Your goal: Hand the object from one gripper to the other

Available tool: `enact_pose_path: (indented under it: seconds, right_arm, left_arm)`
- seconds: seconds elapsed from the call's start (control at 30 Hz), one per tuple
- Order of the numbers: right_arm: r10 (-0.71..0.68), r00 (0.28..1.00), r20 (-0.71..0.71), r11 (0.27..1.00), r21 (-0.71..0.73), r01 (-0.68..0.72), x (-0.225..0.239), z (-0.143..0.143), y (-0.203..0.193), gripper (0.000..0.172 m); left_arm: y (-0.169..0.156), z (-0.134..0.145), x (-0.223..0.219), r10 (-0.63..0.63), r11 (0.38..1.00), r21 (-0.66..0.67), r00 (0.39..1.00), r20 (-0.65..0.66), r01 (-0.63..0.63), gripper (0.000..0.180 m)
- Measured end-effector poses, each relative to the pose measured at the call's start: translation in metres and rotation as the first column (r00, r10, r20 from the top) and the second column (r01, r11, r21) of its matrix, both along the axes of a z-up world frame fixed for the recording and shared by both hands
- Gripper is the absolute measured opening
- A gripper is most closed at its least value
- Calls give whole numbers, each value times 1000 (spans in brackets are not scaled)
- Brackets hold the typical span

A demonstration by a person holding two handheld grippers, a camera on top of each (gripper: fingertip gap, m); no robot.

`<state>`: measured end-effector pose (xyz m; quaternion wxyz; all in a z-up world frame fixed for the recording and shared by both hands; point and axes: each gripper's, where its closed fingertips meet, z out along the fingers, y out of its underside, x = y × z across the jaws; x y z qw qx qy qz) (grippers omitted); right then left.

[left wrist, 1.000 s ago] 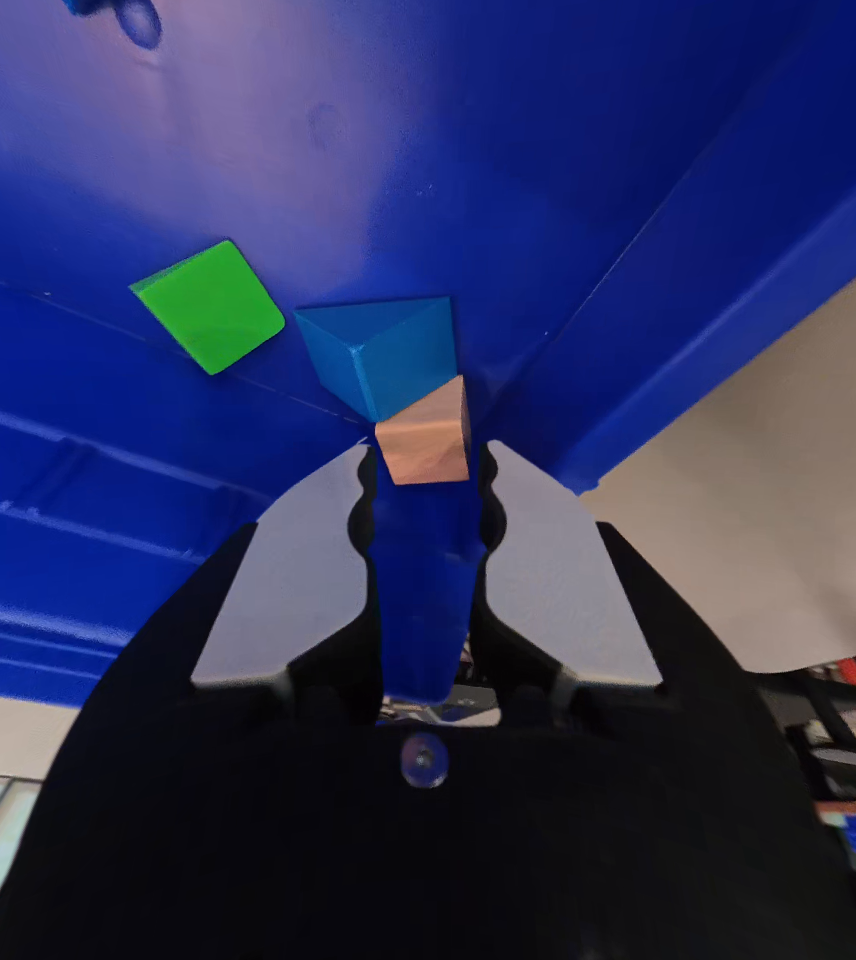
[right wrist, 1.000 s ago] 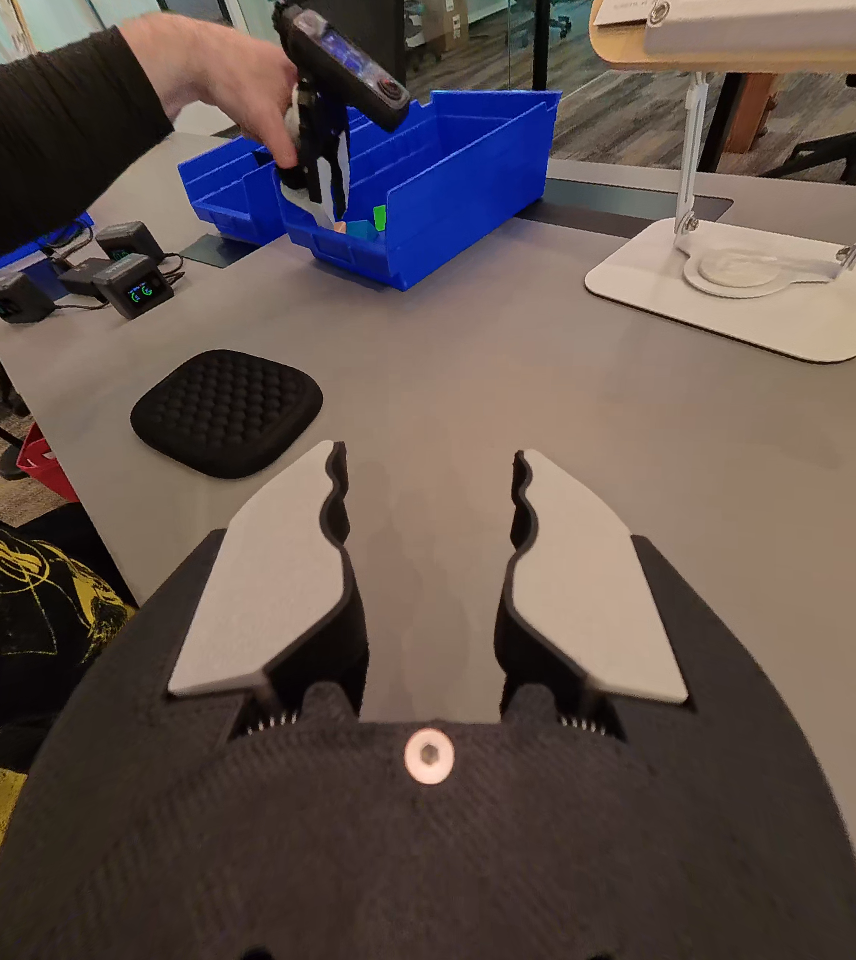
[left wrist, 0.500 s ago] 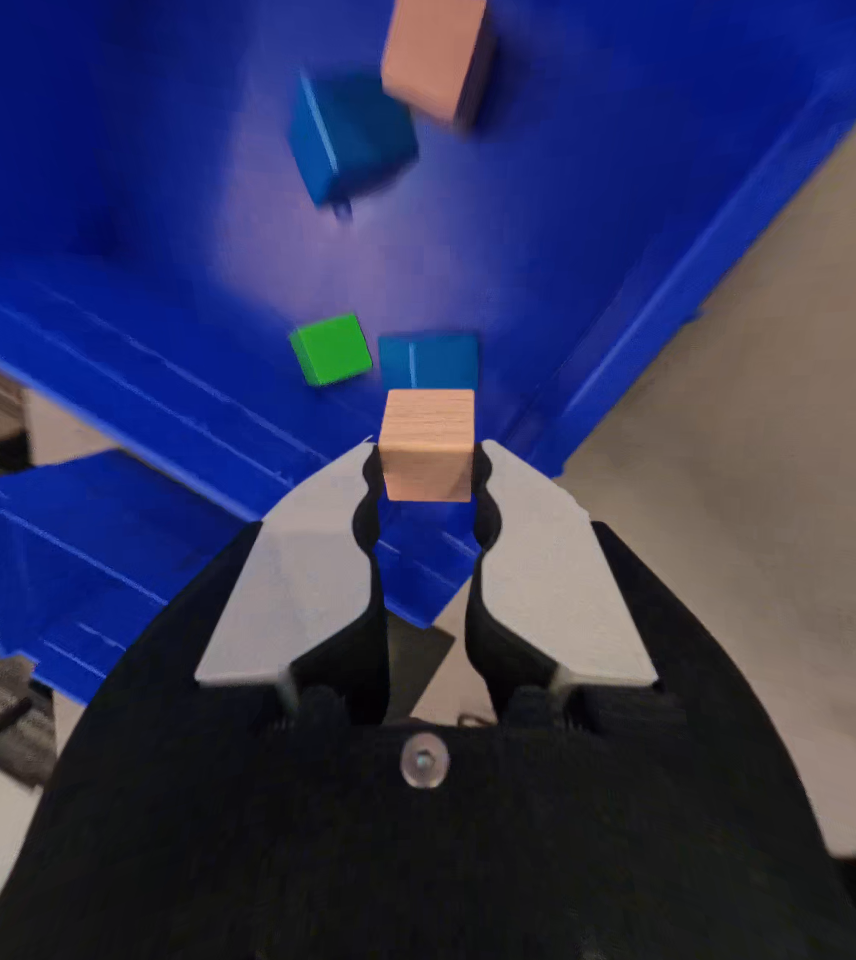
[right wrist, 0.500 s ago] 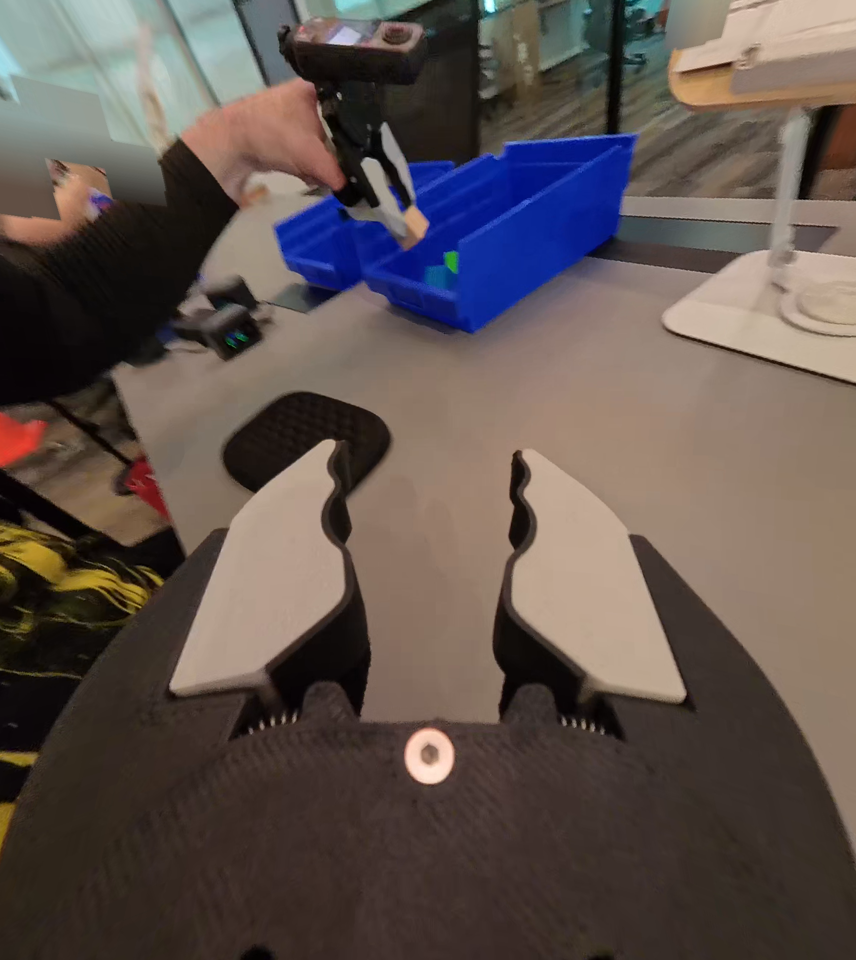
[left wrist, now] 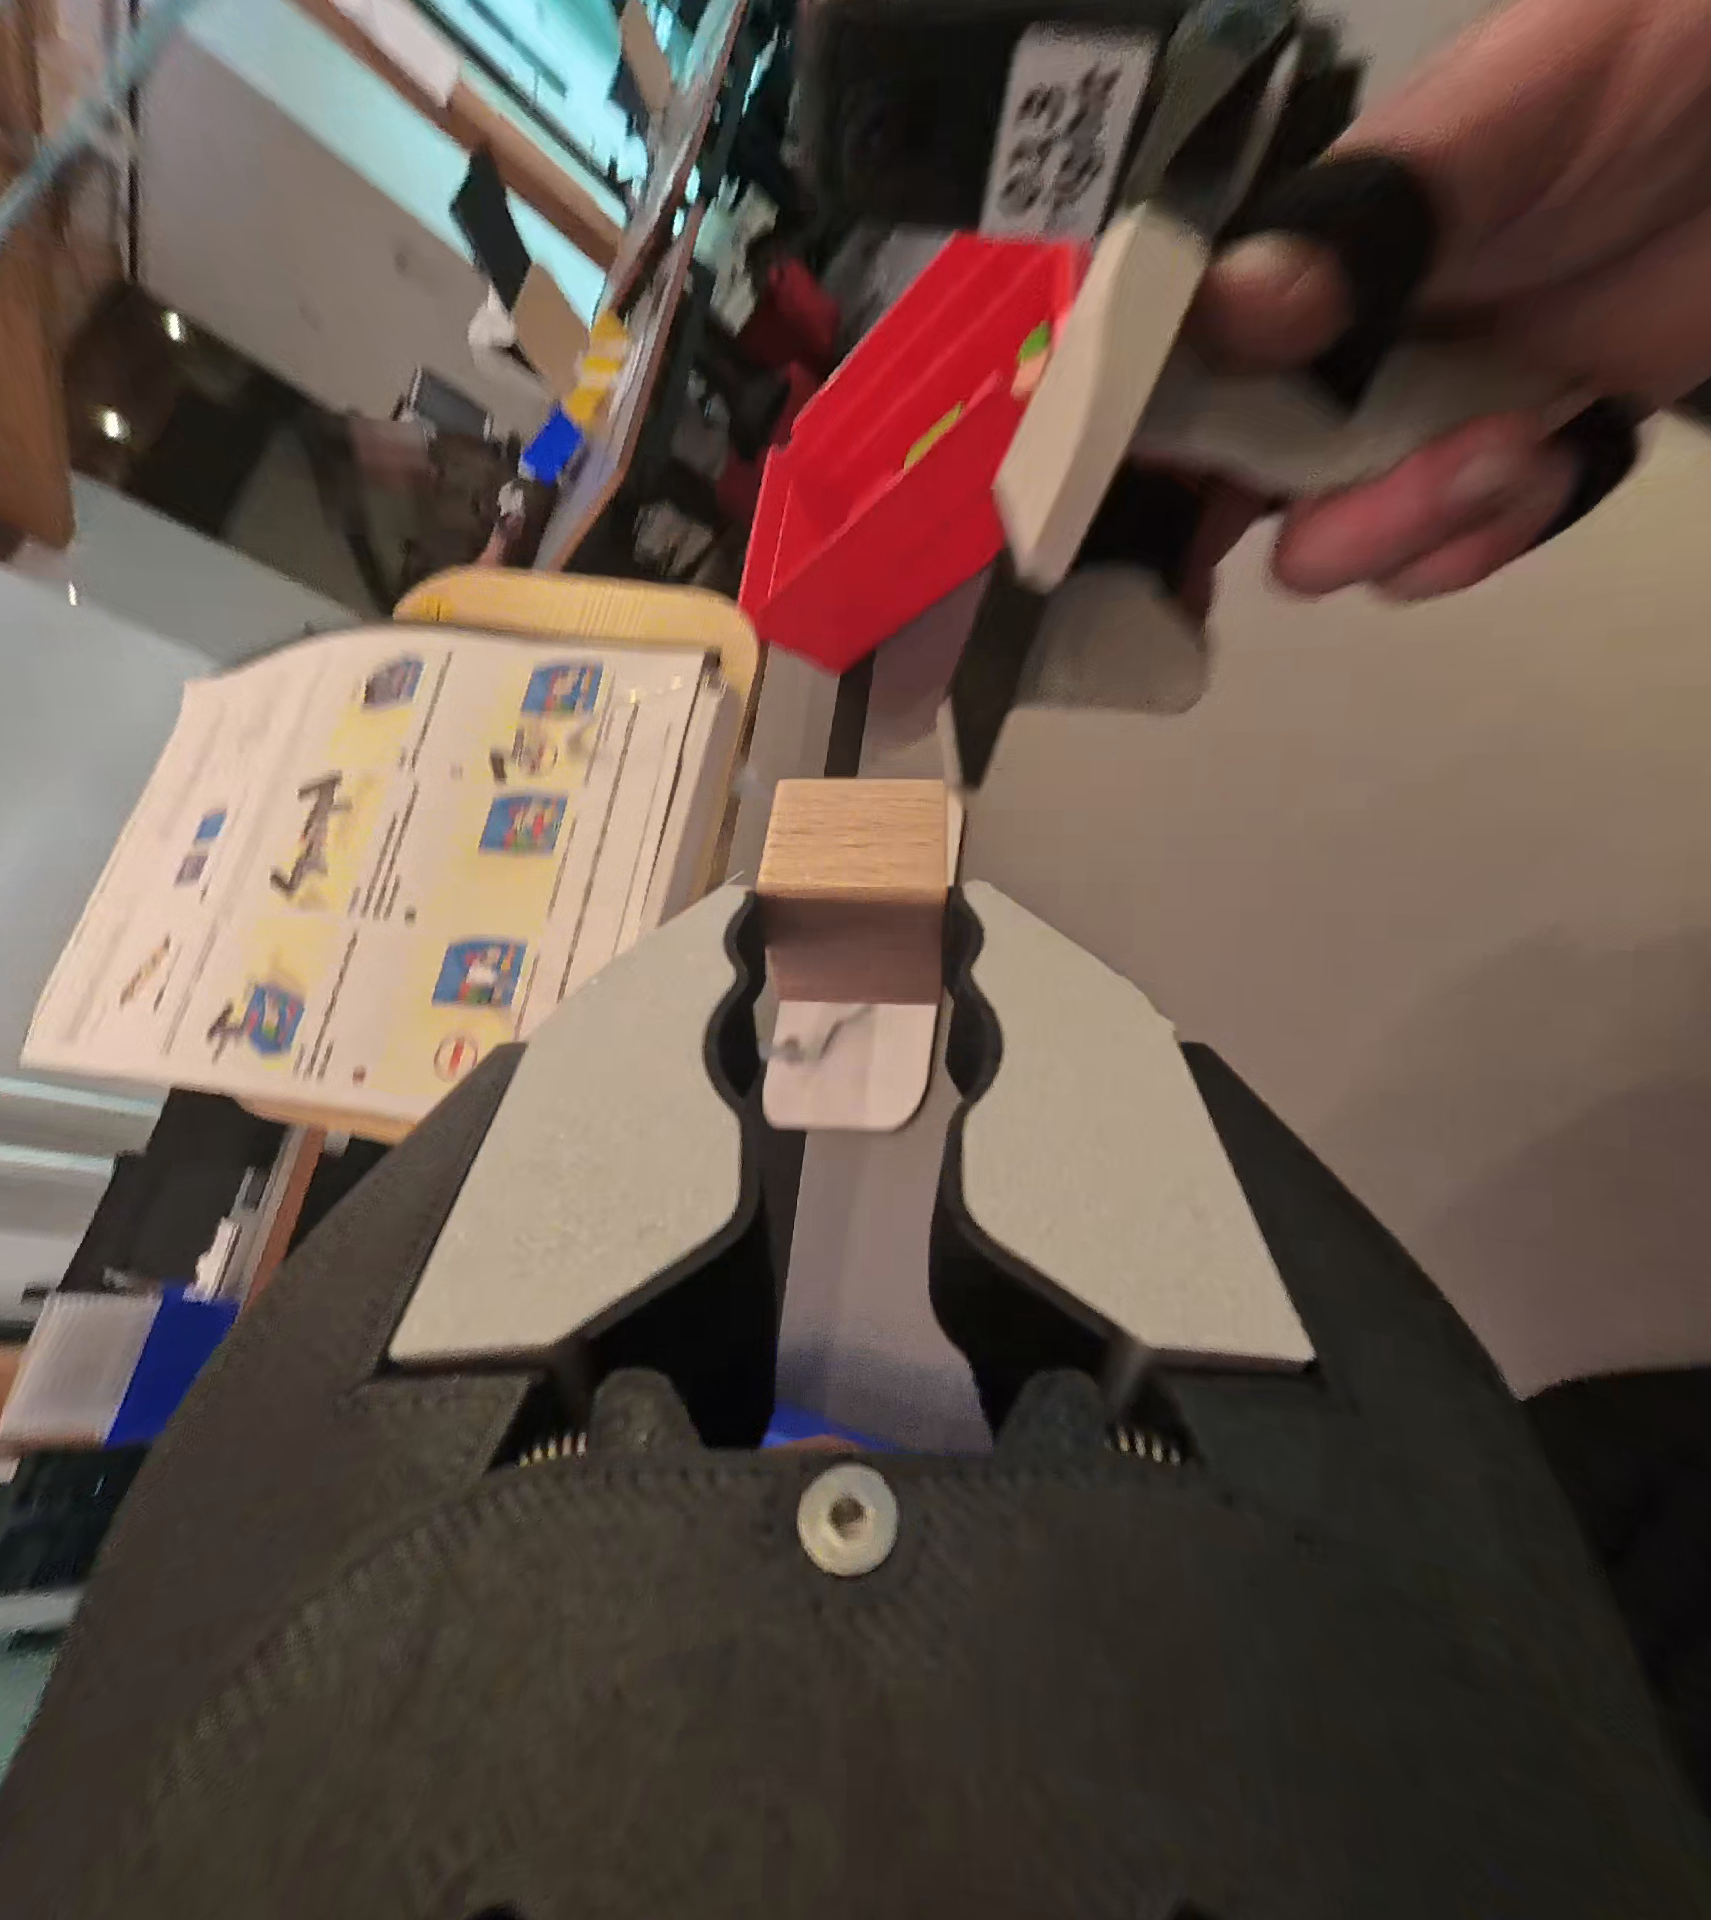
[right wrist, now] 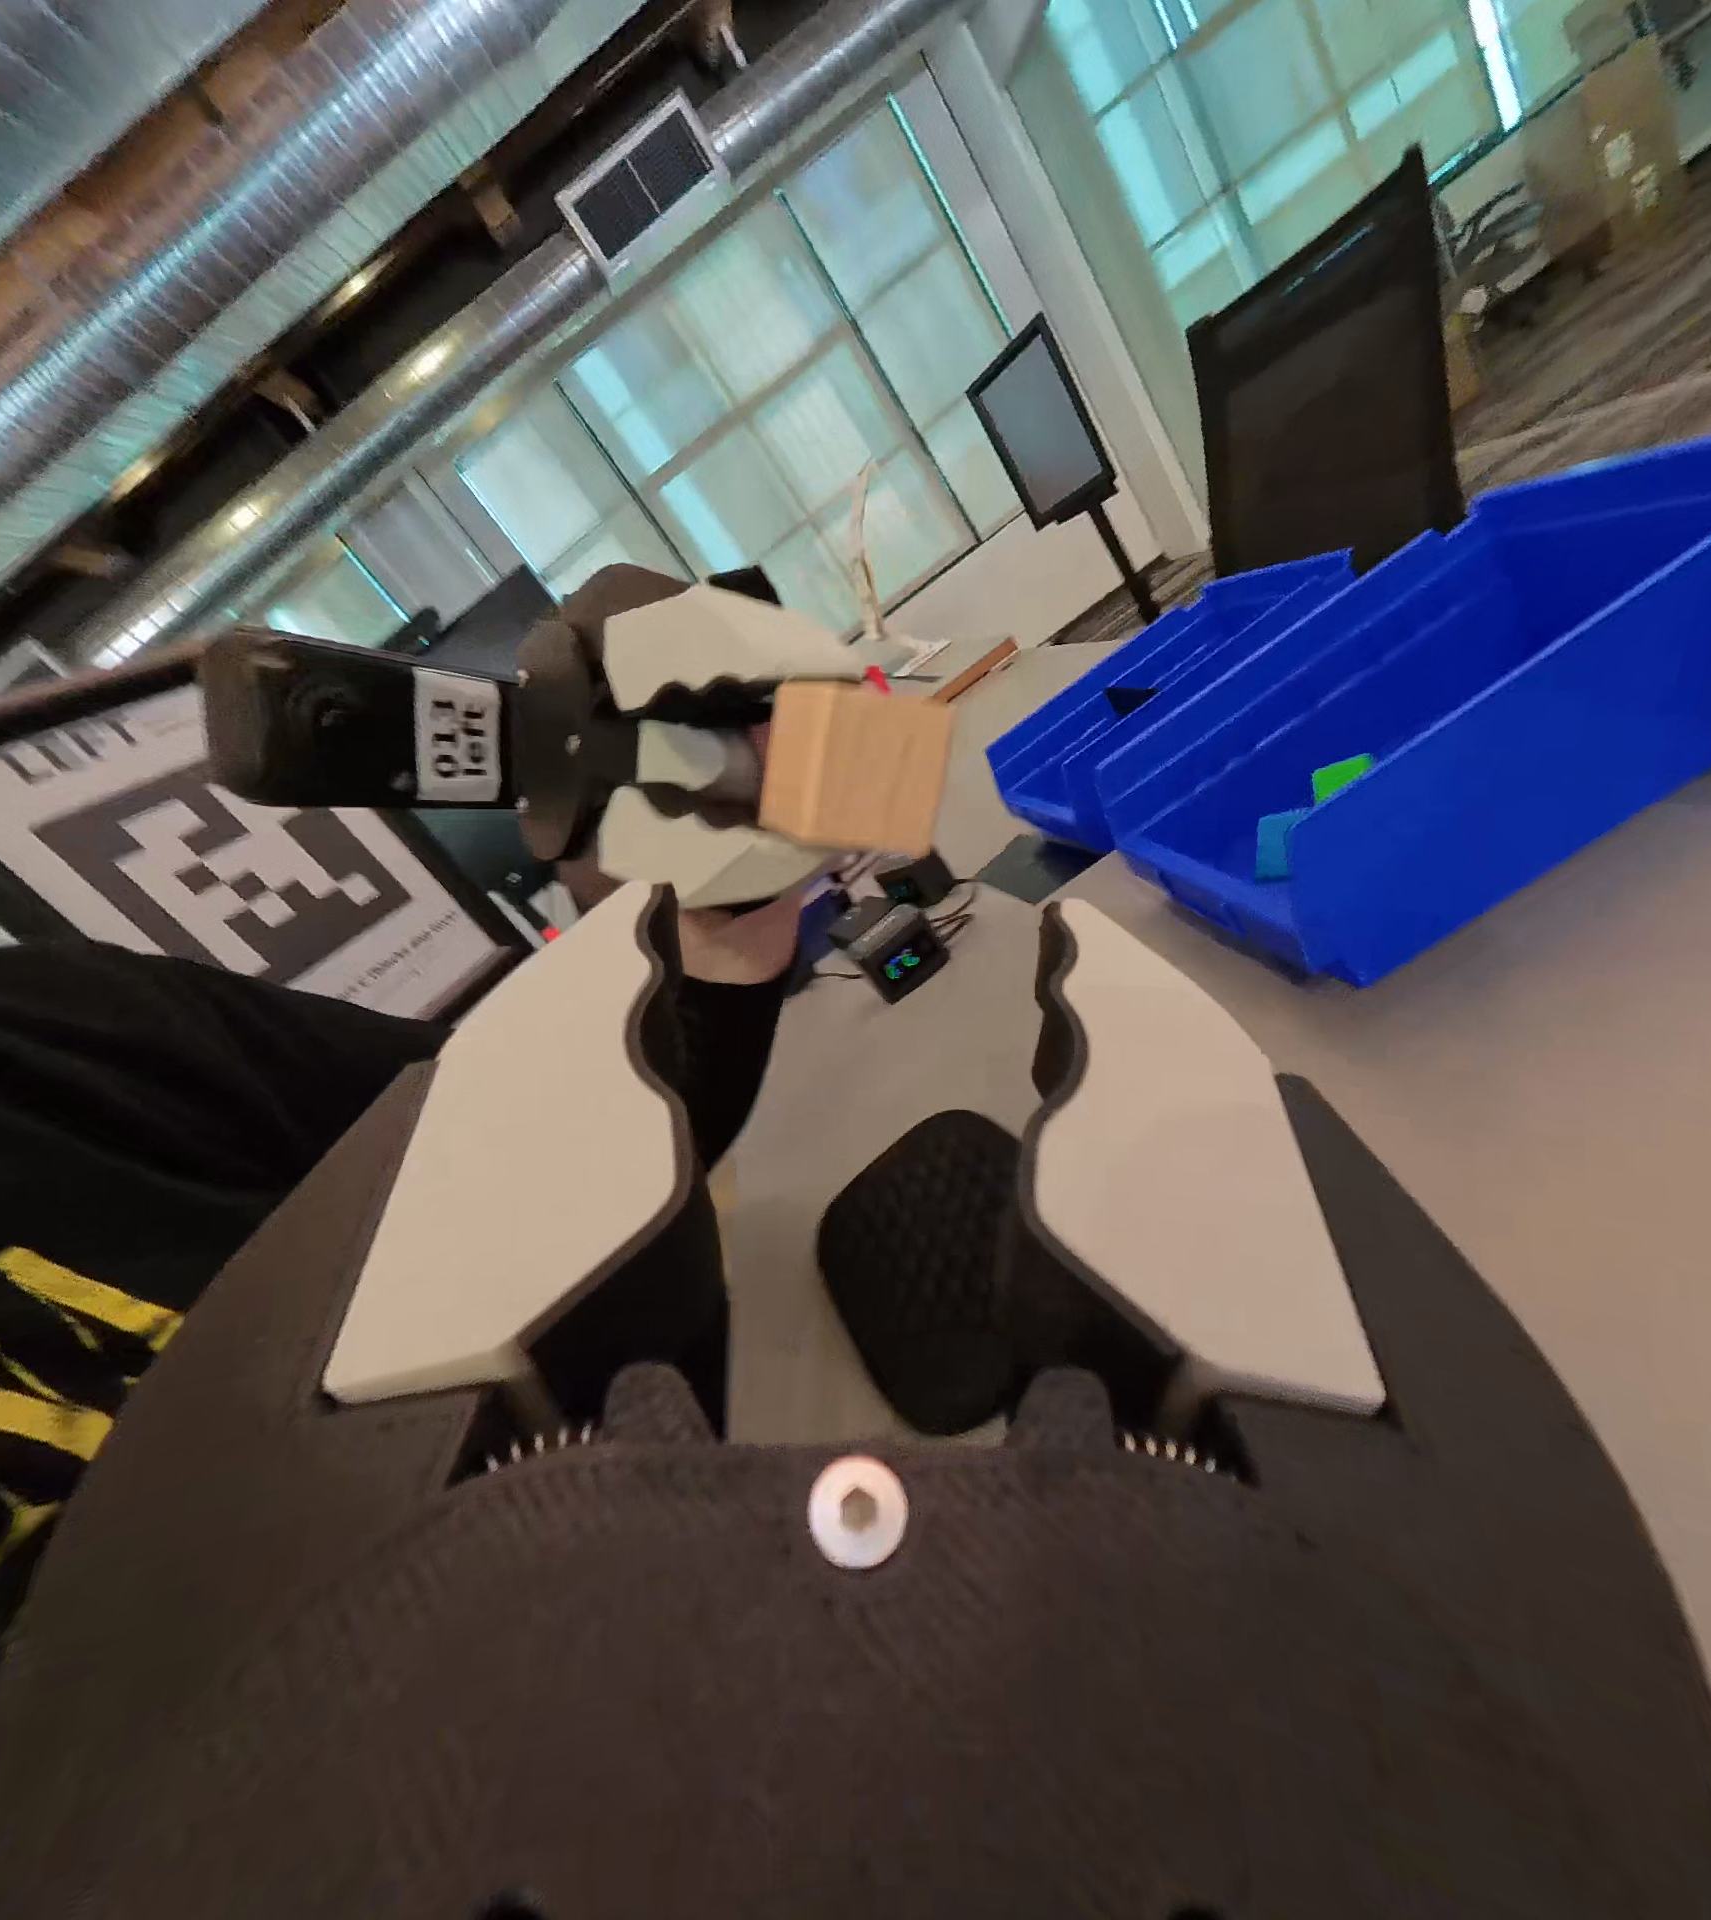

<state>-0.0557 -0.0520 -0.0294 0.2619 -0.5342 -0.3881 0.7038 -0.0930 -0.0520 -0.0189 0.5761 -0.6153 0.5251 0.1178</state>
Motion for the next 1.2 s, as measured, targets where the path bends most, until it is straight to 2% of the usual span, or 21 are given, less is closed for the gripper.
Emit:
enact_pose_path:
  seconds: [0.1,0.2,0.27,0.37,0.57,0.7,0.73,0.77,0.8,0.87,0.93,1.03,1.13,1.2]
  right_arm:
    - [-20,1000,-8,952,304,21,4,7,-7,65]
    - [-49,999,-10,778,627,44,10,14,-18,58]
    - [-86,996,-33,663,744,82,13,21,-19,53]
    - [-78,996,-35,611,788,76,16,25,-21,38]
    - [-28,1000,-14,603,797,28,19,19,-29,31]
    - [-23,999,-28,649,760,36,27,25,-27,31]
    - [-45,999,-31,655,754,53,32,27,-20,31]
    - [-80,996,-28,656,751,74,39,30,-9,31]
    - [-124,992,-16,652,752,93,49,33,7,31]
    - [-261,964,55,636,760,129,76,36,56,31]
    - [-415,894,169,634,759,151,112,31,120,31]
    - [-614,701,363,652,734,190,173,11,225,31]
    - [-670,513,537,708,670,223,217,-24,310,31]
    - [-631,404,662,770,597,225,236,-57,351,31]
  left_arm:
    - [-8,2,22,-90,992,-76,992,90,97,33]
    - [-14,11,37,-171,960,-176,953,250,219,33]
    - [-16,12,42,-199,937,-224,935,294,269,33]
    - [-20,11,49,-236,904,-273,917,322,328,33]
    - [-28,12,60,-290,864,-292,879,379,410,33]
    - [-28,16,66,-294,843,-301,850,437,446,33]
    - [-24,20,66,-279,852,-289,846,455,437,45]
    - [-20,22,62,-254,868,-280,851,460,410,52]
    - [-15,22,56,-227,883,-276,861,455,379,50]
    - [-10,18,42,-183,902,-279,876,446,331,35]
    - [-7,9,27,-137,908,-297,880,455,296,23]
    - [0,-13,4,-41,917,-344,904,426,203,14]
    - [2,-32,-9,23,915,-379,919,394,140,15]
    - [4,-38,-16,63,914,-391,915,398,107,15]
